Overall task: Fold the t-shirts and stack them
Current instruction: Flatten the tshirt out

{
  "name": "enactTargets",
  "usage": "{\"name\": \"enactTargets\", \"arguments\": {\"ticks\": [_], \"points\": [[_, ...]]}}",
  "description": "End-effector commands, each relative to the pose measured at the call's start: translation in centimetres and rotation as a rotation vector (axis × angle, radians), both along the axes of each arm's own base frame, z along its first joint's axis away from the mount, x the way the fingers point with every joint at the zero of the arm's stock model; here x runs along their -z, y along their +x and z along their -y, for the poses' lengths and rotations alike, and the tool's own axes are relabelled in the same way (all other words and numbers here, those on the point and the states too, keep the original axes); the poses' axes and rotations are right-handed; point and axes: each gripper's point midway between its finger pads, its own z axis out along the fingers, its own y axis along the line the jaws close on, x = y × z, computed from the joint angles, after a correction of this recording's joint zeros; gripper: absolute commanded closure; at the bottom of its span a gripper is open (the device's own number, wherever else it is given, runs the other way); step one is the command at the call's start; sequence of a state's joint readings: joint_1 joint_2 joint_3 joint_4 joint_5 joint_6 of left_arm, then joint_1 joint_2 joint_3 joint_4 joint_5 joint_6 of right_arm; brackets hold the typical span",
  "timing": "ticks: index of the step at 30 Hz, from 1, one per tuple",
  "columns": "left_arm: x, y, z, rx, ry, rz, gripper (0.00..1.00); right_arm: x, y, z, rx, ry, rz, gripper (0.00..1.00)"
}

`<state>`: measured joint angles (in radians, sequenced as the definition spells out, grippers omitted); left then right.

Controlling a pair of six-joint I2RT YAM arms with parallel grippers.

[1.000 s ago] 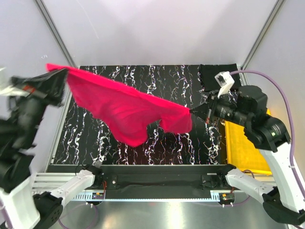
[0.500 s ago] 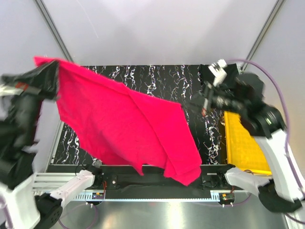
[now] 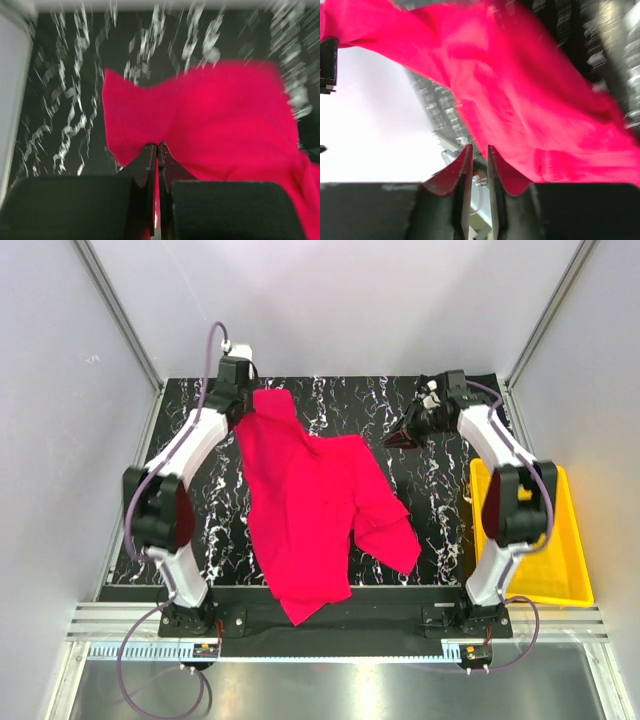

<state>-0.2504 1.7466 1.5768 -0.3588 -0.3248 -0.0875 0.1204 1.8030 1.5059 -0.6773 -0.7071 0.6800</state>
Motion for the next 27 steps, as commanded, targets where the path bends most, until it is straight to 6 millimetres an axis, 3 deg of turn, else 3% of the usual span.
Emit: {"name": "enactTargets", "arguments": {"ticks": [1,2,3,4,5,6,8,10,11,12,14,15,16,17,18,19,20,21,22,24,26,27], "points": [[-4.2,3.2,-2.4,-0.044,0.01,0.114,1.0,0.9,2.4,1.6,-0.055,-0.175,0.05,0.74],[-1.7,4.4,-2.4,-0.044,0.027,0.067,1.0,2.1,3.2,2.9,-0.033,-0.26,0.038,0.72],[-2.2,5.0,-2.5,-0.046,0.033,0.067,1.0,4.2,2.7,3.7,-0.054,-0.324,-0.032,0.62],[-1.8,5.4,-2.7,-0.052,0.043,0.05,1.0,3.8,3.5,4.2,-0.05,-0.365,-0.016,0.58],[-1.6,6.2,-2.6,-0.051,0.047,0.041,0.99,4.8,3.0,5.5,-0.057,-0.442,-0.056,0.55],[-0.8,5.7,-2.6,-0.042,0.056,-0.008,0.64,4.5,3.0,5.9,-0.063,-0.466,-0.052,0.54],[-0.7,5.2,-2.5,-0.045,0.05,-0.039,0.33,4.9,1.8,6.7,-0.074,-0.515,-0.07,0.52],[-0.6,3.3,-2.3,-0.032,0.022,-0.072,0.12,5.4,-0.9,7.1,-0.086,-0.528,-0.105,0.5],[1.2,1.9,-2.4,-0.035,0.018,-0.124,0.11,4.4,-1.9,7.1,-0.09,-0.532,-0.071,0.49],[-0.4,0.1,-2.5,-0.036,-0.003,-0.109,0.11,6.3,-4.5,7.3,-0.114,-0.546,-0.132,0.48],[-0.3,-2.6,-1.3,-0.001,-0.081,-0.126,0.14,7.0,-7.2,7.1,-0.14,-0.587,-0.145,0.45],[2.4,-5.2,-0.1,0.027,-0.115,-0.203,0.16,7.3,-9.9,7.3,-0.145,-0.598,-0.167,0.44],[0.4,-7.5,0.4,0.051,-0.153,-0.163,0.18,7.5,-11.2,7.0,-0.158,-0.603,-0.173,0.43],[3.1,-10.1,1.0,0.069,-0.176,-0.233,0.21,6.7,-12.3,6.9,-0.123,-0.591,-0.158,0.44],[3.7,-12.5,3.1,0.111,-0.241,-0.27,0.23,8.0,-14.5,7.1,-0.121,-0.595,-0.21,0.43],[2.2,-14.9,4.0,0.137,-0.287,-0.238,0.24,8.1,-15.4,7.1,-0.108,-0.586,-0.218,0.43],[4.8,-17.6,4.8,0.151,-0.308,-0.314,0.26,7.6,-16.1,7.2,-0.076,-0.573,-0.201,0.43],[5.6,-20.4,7.3,0.19,-0.354,-0.365,0.27,8.4,-17.3,7.5,-0.073,-0.58,-0.229,0.42],[6.4,-22.3,8.1,0.196,-0.376,-0.4,0.27,8.6,-17.7,7.6,-0.064,-0.576,-0.229,0.37],[9.2,-26.8,9.7,0.22,-0.425,-0.501,0.27,9.2,-18.2,7.2,-0.062,-0.542,-0.224,0.2],[11.9,-29.3,10.6,0.194,-0.487,-0.579,0.27,9.5,-18.2,6.4,-0.077,-0.486,-0.226,0.02],[12.3,-29.4,11.0,0.185,-0.521,-0.587,0.27,9.9,-18.3,6.3,-0.08,-0.463,-0.24,0.0]]}}
